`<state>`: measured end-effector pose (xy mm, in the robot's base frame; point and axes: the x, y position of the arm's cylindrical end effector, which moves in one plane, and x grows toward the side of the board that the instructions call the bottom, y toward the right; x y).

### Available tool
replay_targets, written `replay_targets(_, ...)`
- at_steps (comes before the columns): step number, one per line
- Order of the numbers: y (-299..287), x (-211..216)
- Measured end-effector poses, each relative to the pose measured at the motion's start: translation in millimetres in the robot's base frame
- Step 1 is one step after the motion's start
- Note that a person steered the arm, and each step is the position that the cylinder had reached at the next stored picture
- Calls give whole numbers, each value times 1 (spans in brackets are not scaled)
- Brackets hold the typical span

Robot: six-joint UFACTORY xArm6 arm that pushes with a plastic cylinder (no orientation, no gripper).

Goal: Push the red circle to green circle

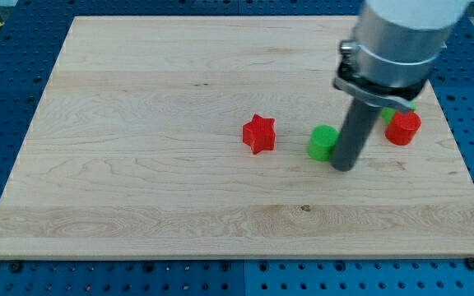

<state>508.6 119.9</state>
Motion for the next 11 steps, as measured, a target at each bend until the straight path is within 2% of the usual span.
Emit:
replay_targets(1, -25, 0)
replay_targets(2, 1, 8)
replay_targets(5, 180, 6)
replay_targets(6, 193, 6)
replay_targets(7, 203, -2)
replay_targets(8, 203, -36)
replay_targets(9, 181, -52)
replay_targets(11, 123, -58)
